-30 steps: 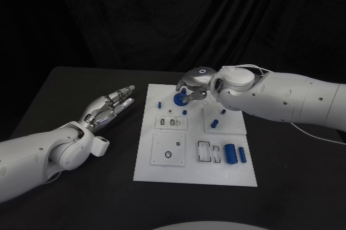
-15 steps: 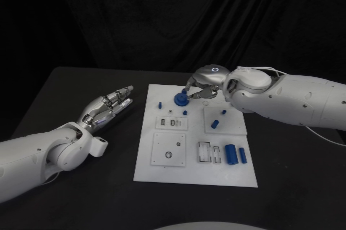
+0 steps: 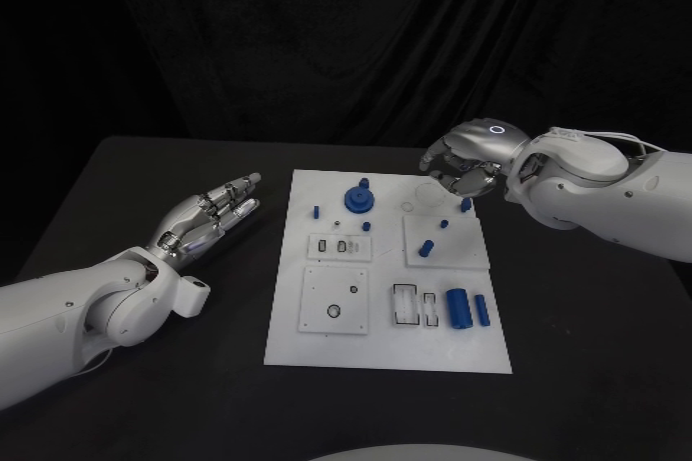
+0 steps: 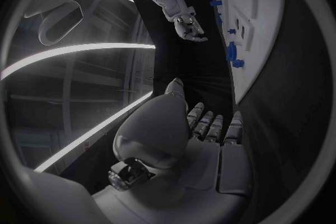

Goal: Assemble the parts on the task board

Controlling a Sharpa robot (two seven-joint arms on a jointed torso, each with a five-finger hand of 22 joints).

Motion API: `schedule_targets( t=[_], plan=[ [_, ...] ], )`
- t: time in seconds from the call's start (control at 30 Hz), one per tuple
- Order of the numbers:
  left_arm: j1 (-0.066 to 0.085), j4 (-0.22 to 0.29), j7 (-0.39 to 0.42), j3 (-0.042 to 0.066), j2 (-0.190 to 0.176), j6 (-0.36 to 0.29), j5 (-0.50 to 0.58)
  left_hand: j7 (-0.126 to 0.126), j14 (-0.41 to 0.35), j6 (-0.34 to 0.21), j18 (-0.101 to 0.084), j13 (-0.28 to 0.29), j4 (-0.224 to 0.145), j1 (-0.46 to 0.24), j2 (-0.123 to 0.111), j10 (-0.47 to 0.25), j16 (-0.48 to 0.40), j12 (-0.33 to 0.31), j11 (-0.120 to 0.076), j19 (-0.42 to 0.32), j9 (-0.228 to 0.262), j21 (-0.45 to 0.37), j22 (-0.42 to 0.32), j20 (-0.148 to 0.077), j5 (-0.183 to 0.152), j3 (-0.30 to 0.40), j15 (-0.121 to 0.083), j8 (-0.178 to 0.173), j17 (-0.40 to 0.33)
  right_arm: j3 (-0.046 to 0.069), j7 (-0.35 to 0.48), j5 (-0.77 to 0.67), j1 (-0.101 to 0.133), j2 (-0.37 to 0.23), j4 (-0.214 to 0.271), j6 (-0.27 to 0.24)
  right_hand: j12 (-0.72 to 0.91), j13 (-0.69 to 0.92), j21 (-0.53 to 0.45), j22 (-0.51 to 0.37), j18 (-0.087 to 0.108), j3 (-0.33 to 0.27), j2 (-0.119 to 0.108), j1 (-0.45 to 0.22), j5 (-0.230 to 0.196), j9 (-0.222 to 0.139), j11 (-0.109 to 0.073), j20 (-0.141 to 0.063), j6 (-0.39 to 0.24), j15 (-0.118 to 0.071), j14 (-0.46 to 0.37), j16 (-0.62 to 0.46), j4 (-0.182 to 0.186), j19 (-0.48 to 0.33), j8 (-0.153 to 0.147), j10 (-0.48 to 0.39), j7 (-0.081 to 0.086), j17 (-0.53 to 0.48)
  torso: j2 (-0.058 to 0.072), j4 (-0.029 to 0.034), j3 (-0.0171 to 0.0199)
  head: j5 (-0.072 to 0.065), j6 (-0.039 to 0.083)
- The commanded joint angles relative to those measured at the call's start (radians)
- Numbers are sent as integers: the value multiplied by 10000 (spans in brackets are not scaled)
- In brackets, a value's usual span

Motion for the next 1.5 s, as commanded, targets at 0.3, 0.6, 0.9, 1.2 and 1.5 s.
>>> schedule_targets(
  t=[0.3,0.6,0.9,1.2,1.5],
  plan=[
    [4,-22,822,7,47,90,-28,-2,-5,-55,191,14,-58,105,-5,-1,-37,51,69,8,2,30,9,83,41,10,46,17,-13,-83,-775,42,-8,-913,127,247,26,2633,-199,1822,-16,-424,-229,-719,-42,972,7,53,-877,66,1019,29,-368,-300,12,1054,52,2634,-36,-124,-3,26,-125],
    [2,-49,817,7,81,115,-28,-4,-5,-64,192,14,-55,101,-2,5,-37,51,80,11,1,33,10,94,41,9,58,17,-13,-97,-1147,42,-104,-990,51,840,26,2633,-413,1771,12,-3616,291,-15,-34,1562,37,118,-1362,65,1019,29,595,-435,-95,1054,25,2634,-29,-90,-13,-46,-161],
    [0,-47,809,7,66,113,-28,-4,-5,-64,192,14,-55,101,-2,5,-37,51,80,11,1,33,10,94,41,9,58,17,-13,-99,-1404,42,-177,-917,-165,1464,26,2633,-417,1790,10,-6677,695,1173,-76,1460,12,66,-1191,58,1019,29,1330,-343,-308,1054,12,2634,-32,-112,-8,-35,-164],
    [-1,-63,806,7,80,128,-28,-6,-5,-65,192,14,-53,98,4,4,-37,50,86,14,1,36,11,100,41,11,65,17,-13,-99,-1518,42,-262,-825,-333,1684,26,2633,-416,1794,8,-7105,734,1397,-107,1395,22,57,-1025,56,1019,29,1497,-320,-312,1054,37,2634,-38,-108,-9,-38,-188],
    [-3,-76,806,7,87,137,-28,-6,-5,-65,192,14,-53,98,4,4,-37,50,86,14,1,36,11,100,41,11,65,17,-13,-98,-1530,42,-322,-720,-433,1753,26,2633,-441,1791,9,-7297,904,1743,326,1346,44,66,-632,69,1019,29,1603,-317,-234,1054,74,2634,-42,-121,-8,-19,-213]
  ],
)
